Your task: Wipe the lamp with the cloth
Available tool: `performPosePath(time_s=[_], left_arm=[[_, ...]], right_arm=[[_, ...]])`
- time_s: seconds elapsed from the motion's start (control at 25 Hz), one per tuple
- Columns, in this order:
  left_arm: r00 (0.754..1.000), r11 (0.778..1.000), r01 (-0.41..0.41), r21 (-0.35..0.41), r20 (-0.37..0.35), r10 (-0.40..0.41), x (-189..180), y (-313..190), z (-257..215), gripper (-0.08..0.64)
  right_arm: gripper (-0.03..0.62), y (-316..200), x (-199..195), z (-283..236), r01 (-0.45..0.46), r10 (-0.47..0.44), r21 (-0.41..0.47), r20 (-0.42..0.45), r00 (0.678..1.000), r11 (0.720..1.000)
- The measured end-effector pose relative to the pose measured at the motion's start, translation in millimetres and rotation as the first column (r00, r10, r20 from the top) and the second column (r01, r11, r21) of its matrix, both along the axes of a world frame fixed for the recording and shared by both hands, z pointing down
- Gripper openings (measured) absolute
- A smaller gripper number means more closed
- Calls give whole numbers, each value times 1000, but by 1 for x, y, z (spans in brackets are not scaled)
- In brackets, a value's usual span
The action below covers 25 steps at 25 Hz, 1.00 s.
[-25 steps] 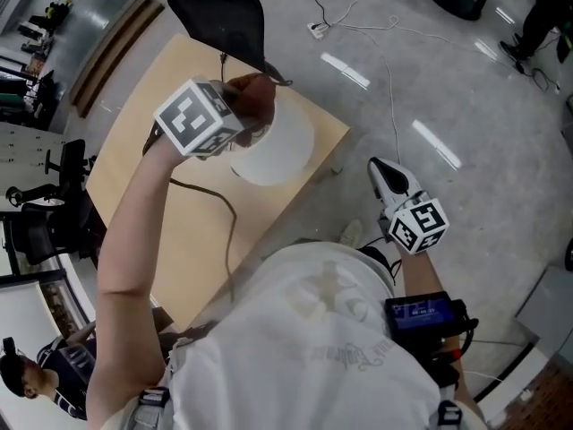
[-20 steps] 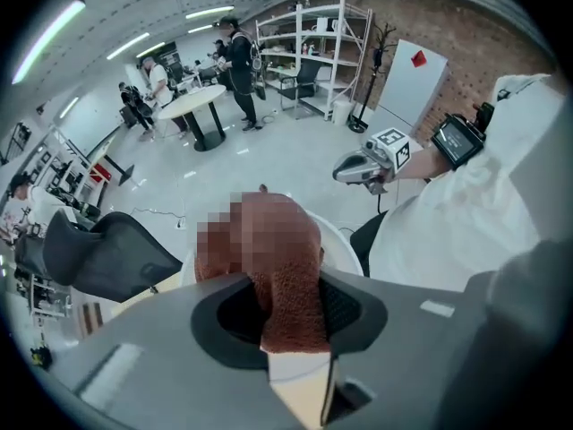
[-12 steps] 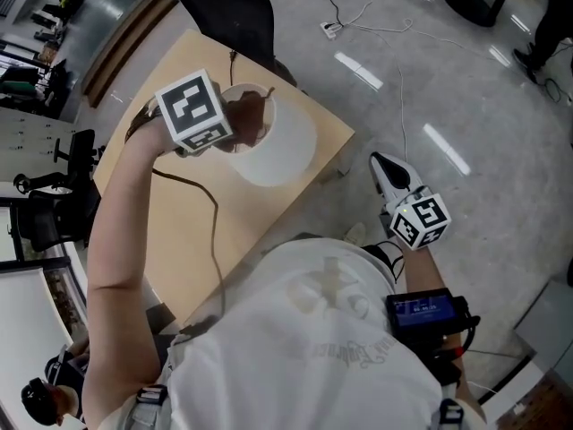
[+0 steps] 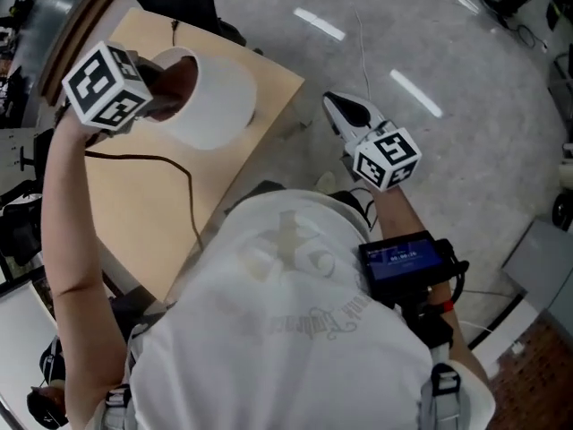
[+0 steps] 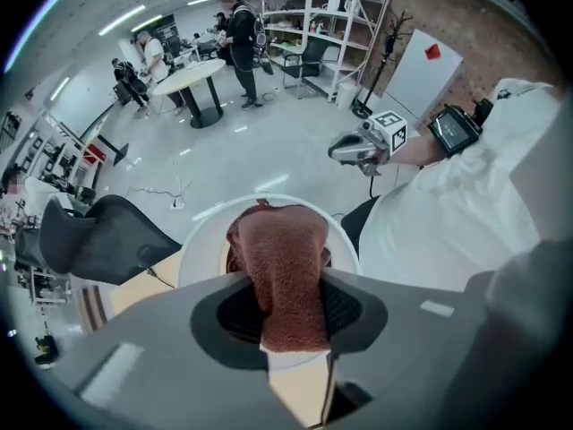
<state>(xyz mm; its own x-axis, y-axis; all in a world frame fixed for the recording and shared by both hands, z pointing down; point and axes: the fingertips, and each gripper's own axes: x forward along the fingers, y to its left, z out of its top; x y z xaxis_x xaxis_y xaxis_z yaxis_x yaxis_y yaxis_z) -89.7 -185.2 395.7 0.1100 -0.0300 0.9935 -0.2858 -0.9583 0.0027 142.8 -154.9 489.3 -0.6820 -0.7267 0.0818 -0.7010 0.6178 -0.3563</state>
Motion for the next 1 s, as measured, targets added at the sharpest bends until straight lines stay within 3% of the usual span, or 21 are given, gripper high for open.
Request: performPosePath(time_s=[0.12,0.24,0.44,0.64,0.72,0.8,1.0], left_arm=[[999,999,36,14,12,-36,-9,0,-19,127],[986,989,135,54,-101,-130,-5,-1,-24,127],[917,953,280,117,-326,-230,-8,6,-22,127],[861,898,358,254,-463,-212,-6,-11,-47,126],[820,874,402,271,-532,-212,2,-15,-63,126],[764,843,456,285,-611,-206,7,-15,-77,126],[639,732,588,345,-753,-157,-5,-3,-100,127]], right_arm=[[12,-1,-9,-9,18,-18,-4,6,1000,1000],[12,13,-4,-3,27,-27,-33,-5,1000,999],[11,18,-9,16,52,-52,-41,0,999,998],[11,21,-15,20,75,-75,-77,-4,997,994],[12,25,-14,17,78,-80,-88,-14,997,993],[11,27,-14,15,85,-87,-86,-21,996,993],[12,27,-21,11,87,-89,-60,-32,996,994]])
